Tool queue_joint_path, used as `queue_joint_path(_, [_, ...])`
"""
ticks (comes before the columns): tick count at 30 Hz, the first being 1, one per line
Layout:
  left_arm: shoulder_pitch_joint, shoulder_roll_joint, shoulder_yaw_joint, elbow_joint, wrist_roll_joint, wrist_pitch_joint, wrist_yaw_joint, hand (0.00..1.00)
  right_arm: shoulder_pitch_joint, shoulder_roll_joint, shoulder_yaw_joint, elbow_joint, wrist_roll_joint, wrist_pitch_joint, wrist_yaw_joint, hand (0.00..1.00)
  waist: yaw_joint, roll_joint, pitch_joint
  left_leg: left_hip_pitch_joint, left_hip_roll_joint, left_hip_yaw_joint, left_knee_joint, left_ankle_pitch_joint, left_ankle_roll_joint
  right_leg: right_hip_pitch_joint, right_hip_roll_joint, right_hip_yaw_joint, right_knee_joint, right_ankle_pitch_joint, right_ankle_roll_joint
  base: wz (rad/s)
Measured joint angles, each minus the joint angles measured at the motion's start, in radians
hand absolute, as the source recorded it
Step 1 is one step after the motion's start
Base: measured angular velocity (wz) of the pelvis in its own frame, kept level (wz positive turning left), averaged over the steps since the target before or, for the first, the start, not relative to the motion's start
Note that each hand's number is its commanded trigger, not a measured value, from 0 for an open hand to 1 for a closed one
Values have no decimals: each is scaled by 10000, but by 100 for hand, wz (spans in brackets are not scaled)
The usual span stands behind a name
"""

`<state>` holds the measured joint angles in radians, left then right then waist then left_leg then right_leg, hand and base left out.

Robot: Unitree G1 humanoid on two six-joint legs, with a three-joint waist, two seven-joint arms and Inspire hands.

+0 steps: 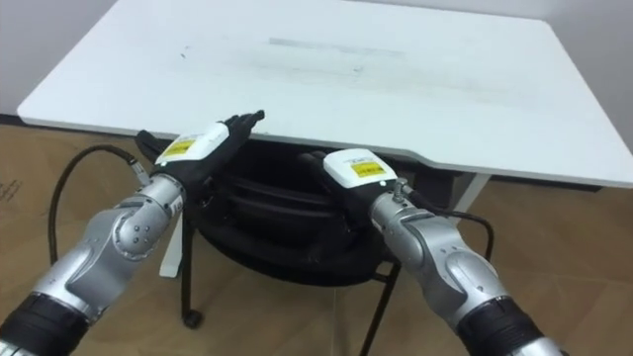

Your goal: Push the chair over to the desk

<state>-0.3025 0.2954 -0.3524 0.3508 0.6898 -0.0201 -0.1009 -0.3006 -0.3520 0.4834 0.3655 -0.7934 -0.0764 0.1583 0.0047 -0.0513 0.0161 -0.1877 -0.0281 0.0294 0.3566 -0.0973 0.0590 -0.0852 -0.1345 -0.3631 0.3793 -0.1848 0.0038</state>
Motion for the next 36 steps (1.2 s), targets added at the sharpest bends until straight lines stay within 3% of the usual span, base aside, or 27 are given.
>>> queue_joint_path(11, [276, 51, -21, -393, 128, 64, -144, 0, 57, -9, -365, -77, 33, -369, 390, 0, -326, 136, 2, 275, -21, 13, -503, 134, 57, 302, 165, 96, -755, 278, 80, 2])
queue_joint_path(15, [278, 144, -26, -634, 433, 59, -420, 0, 57, -32, -824, -600, 43, -452, 578, 0, -324, 190, -1, 263, 2, 167, -477, 134, 60, 313, 323, 411, -952, 488, 132, -13])
queue_joint_path(18, [276, 199, 4, -939, 970, -60, -615, 0, 54, -151, -1574, -1113, 106, -907, 665, 0, -365, 219, -8, 275, 0, 181, -512, 171, 194, 379, 428, 549, -1248, 670, 174, -3])
queue_joint_path(20, [273, 291, 105, -1247, 1346, -237, -652, 0, 52, -458, -1681, -1406, 77, -1248, 747, 0, -357, 227, -2, 256, -3, 181, -521, 177, 224, 432, 496, 657, -1431, 761, 188, 0])
queue_joint_path(22, [270, 718, 163, -1863, 1621, -570, -786, 0, 49, -756, -1971, -1491, 80, -1744, 761, 0, -356, 227, -1, 257, -27, 205, -515, 178, 276, 414, 510, 783, -1444, 777, 206, 0])
queue_joint_path(25, [258, 1295, 159, -2108, 1851, -1161, -906, 0, 45, -1315, -2234, -2458, 249, -2038, 674, 0, -373, 240, 7, 250, -31, 289, -523, 173, 292, 360, 534, 954, -1461, 819, 226, -11])
queue_joint_path(27, [229, 1525, 160, -2243, 1953, -1506, -906, 0, -180, -1307, -3351, -2802, 495, -2027, 13, 0, -257, 306, 44, 249, -16, 308, -497, 156, 319, 403, 608, 1097, -1608, 909, 239, -10])
queue_joint_path(29, [230, 2031, 160, -2739, 1919, -1900, -908, 0, -647, -1391, -4559, -3171, 809, -1706, -747, 0, -173, 417, 103, 248, -1, 338, -510, 146, 333, 424, 666, 1185, -1743, 925, 235, -7])
queue_joint_path(31, [226, 2729, 357, -3617, 1627, -2381, -908, 0, -971, -1638, -5657, -3586, 1384, -1507, -1915, 0, -1, 533, 111, 320, -14, 360, -524, 107, 388, 488, 749, 1420, -1806, 938, 245, 4])
queue_joint_path(33, [48, 2819, 934, -3932, 1445, -2479, -391, 0, -1011, -1847, -5967, -3786, 1624, -1470, -2506, 0, 46, 574, 89, 407, -41, 357, -531, 79, 421, 588, 782, 1592, -1816, 946, 252, 11])
queue_joint_path(36, [-648, 2716, 2747, -4474, 1445, -2149, 1059, 0, -853, -2054, -6282, -4126, 2091, -1526, -3064, 0, -79, 535, 57, 494, -70, 359, -660, 72, 429, 595, 807, 1685, -1828, 945, 253, -5])
